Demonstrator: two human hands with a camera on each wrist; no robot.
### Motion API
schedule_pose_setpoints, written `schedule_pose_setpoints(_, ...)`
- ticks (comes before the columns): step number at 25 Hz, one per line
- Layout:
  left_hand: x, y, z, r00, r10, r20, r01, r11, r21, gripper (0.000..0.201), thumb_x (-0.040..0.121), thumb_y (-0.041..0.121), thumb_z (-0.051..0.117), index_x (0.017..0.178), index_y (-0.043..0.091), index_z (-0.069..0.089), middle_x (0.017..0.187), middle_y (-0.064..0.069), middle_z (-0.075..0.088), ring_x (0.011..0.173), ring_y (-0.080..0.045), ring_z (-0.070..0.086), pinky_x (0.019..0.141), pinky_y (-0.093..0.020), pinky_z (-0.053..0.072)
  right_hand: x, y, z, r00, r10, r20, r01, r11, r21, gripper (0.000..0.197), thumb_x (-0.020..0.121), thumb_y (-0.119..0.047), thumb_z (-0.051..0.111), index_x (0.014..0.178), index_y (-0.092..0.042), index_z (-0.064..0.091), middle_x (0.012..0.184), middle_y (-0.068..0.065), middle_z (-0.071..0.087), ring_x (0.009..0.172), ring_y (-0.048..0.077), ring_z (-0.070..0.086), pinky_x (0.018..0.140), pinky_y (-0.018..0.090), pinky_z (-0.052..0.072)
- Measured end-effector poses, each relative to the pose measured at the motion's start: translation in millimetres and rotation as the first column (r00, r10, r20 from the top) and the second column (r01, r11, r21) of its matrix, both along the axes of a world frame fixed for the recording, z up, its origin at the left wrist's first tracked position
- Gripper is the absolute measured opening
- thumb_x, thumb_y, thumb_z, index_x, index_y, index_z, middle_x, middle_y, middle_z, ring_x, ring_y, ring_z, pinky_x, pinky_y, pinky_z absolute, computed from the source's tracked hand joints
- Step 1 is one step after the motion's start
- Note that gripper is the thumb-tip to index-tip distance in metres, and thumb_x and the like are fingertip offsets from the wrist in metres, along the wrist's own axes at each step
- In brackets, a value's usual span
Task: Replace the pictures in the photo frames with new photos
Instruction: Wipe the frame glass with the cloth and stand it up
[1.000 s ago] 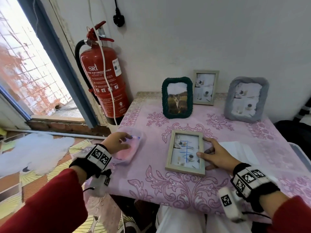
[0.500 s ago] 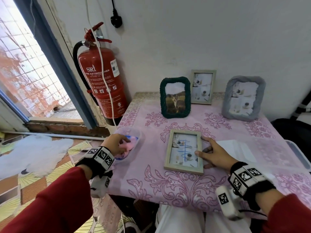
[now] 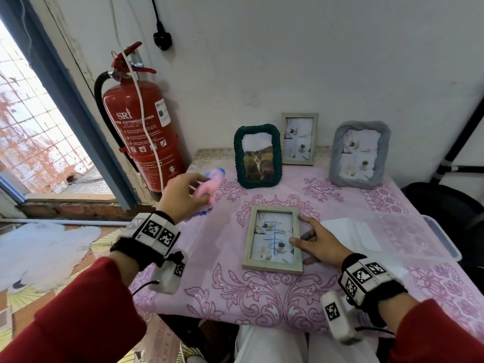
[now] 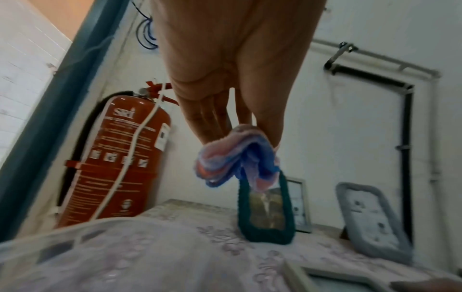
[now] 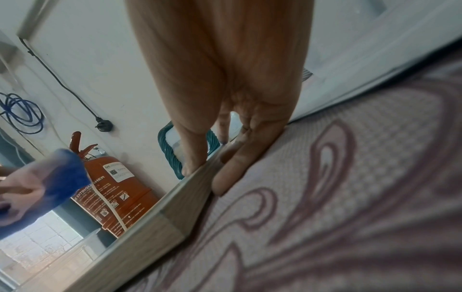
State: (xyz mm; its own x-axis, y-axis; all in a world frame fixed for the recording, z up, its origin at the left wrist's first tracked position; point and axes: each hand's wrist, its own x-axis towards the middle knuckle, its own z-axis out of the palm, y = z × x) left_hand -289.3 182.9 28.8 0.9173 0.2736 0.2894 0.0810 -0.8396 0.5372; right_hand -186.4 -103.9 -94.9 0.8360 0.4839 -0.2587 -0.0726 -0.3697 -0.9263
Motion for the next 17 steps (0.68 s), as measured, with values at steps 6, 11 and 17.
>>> schedule_pose_setpoints(6,35.8,-76.3,-28.0,0.971,-0.193,-0.144,0.188,0.981,-0.049,0.033,0.074,0.013,0.069,0.107,0.013,0.068,0.097,-0.006,0.067,0.075,-0.013,0.059,0.067,-0.019,0.046,-1.6,-0.9,-1.1,1.0,-0.006,-0.025,0.007,1.0,0.028,0.072,0.082,-0.022,0.07,0.141,-0.028,0.031,0.089,0.005,0.048,0.077,0.017,0.058,0.052,0.03,0.058)
schedule_pose_setpoints(11,52.4,-108.3,-75.6,0.787,-0.27,-0.555,0.347,0.937,0.037,0.039,0.097,0.025,0.046,0.134,0.014,0.05,0.125,-0.017,0.046,0.117,-0.031,0.046,0.105,-0.032,0.034,1.4,2.1,-1.4,0.994,-0.087,-0.068,0.09,0.995,0.038,0.046,0.096,-0.019,0.047,0.14,-0.026,0.037,0.083,0.0,0.048,0.076,0.012,0.053,0.05,0.032,0.058)
schedule_pose_setpoints(17,42.6,-91.1,-70.0,0.837,-0.339,-0.43,0.323,0.94,-0.112,0.045,0.094,0.016,0.051,0.138,0.012,0.043,0.118,-0.011,0.044,0.12,-0.028,0.045,0.097,-0.02,0.03,-5.7,6.0,12.2,0.991,-0.073,-0.112,0.072,0.997,-0.009,0.048,0.096,-0.03,0.046,0.141,-0.026,0.031,0.098,0.001,0.052,0.09,0.016,0.056,0.059,0.042,0.059)
